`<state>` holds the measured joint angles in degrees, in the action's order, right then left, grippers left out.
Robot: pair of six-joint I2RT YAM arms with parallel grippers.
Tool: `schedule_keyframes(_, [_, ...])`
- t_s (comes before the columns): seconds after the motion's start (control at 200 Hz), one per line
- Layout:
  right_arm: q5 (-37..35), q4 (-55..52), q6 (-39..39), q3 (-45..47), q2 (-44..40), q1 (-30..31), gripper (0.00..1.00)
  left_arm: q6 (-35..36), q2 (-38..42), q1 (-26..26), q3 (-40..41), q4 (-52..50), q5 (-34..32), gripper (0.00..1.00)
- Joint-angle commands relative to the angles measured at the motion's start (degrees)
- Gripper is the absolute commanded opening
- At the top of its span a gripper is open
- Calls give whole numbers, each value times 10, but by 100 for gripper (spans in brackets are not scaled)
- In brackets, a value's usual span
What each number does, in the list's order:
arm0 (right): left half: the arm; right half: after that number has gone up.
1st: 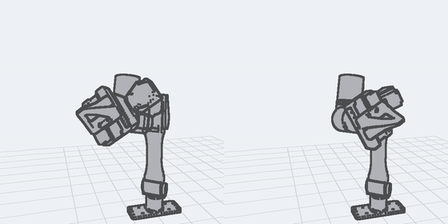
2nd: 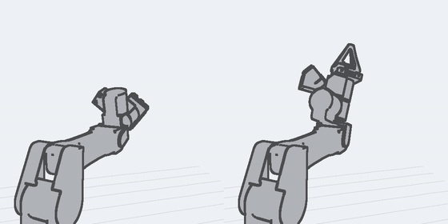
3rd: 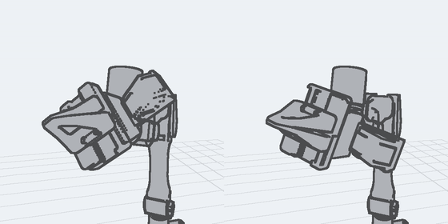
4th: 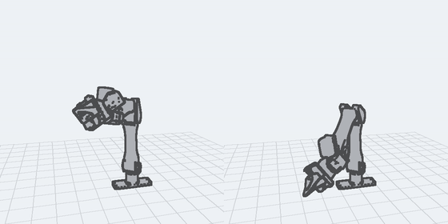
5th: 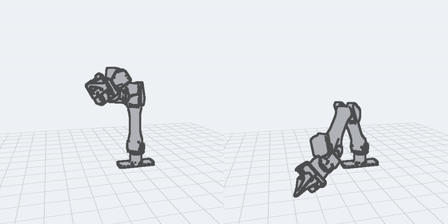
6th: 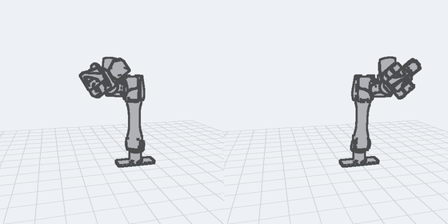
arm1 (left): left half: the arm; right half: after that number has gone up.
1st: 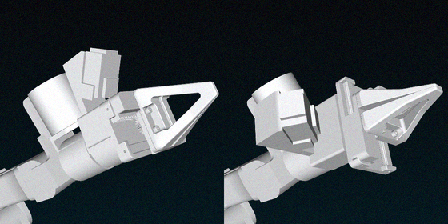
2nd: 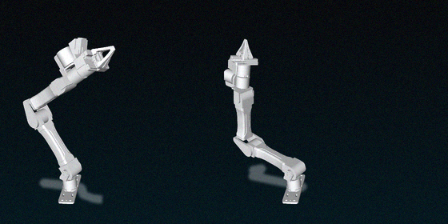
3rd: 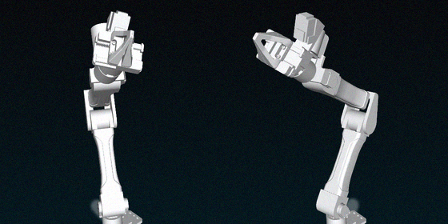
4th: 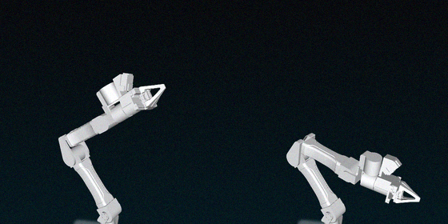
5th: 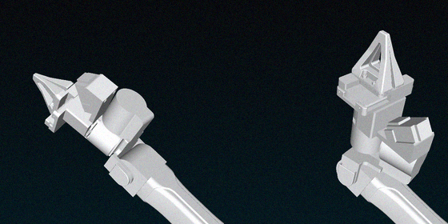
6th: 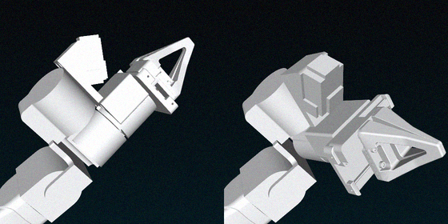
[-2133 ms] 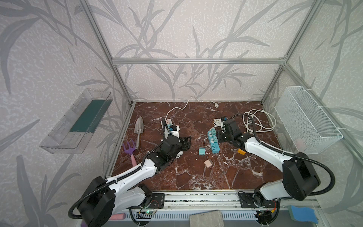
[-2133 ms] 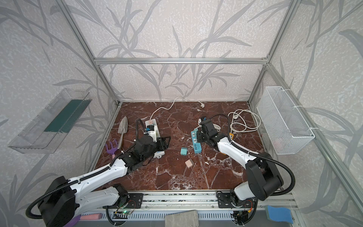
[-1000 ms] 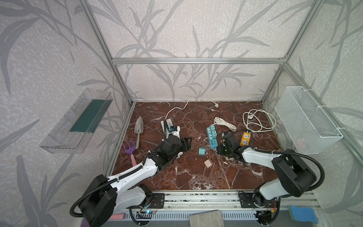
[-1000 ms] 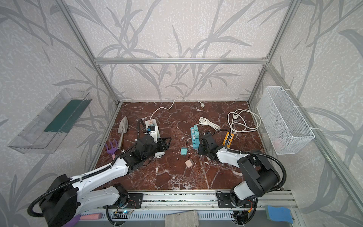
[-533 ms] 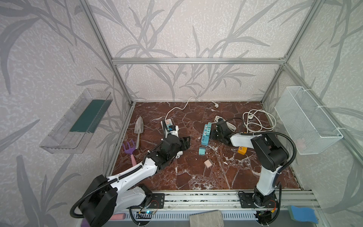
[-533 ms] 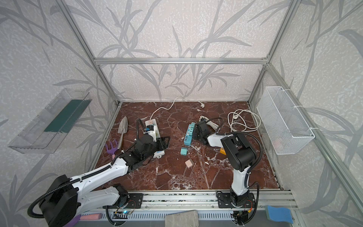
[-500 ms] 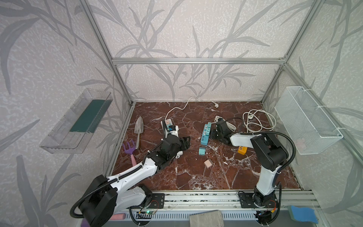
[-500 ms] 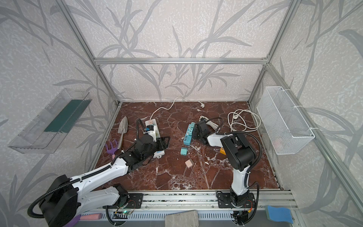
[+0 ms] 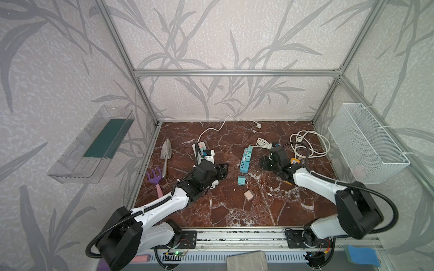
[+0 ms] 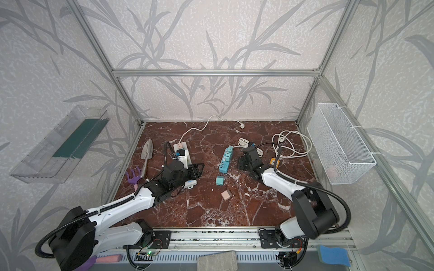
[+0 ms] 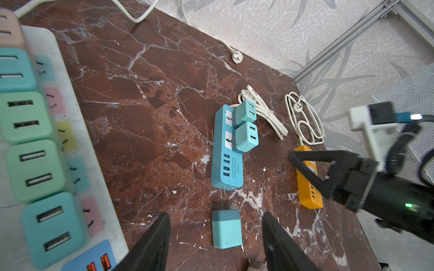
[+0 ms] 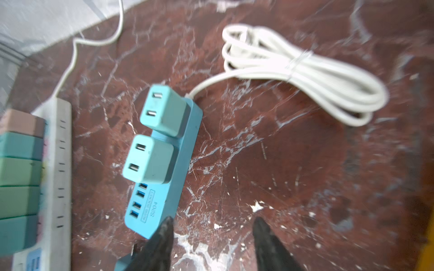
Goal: Insert plugs into power strip
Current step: Move the socket to the center of the table, then pick up the socket from the middle-right of the table.
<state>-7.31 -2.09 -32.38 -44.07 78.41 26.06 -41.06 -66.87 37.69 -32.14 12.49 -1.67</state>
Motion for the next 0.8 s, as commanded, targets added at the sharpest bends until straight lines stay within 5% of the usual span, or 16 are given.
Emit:
schedule_keyframes(0.0, [-75, -123, 13, 28, -77, -38, 73, -18, -6, -2, -15, 19, 15, 61])
schedule_keyframes(0.18, [-57, -173, 33, 45, -137, -137, 83, -26, -20, -2, -25, 26, 32, 60])
schedule_keyframes(0.365, [13, -161, 33, 30, -72, -227, 91, -37, -26, -2, -30, 26, 44, 60])
schedule_keyframes(0.795, [34, -181, 80, -44, 54, -242, 92, -36, -14, -2, -28, 12, 48, 60])
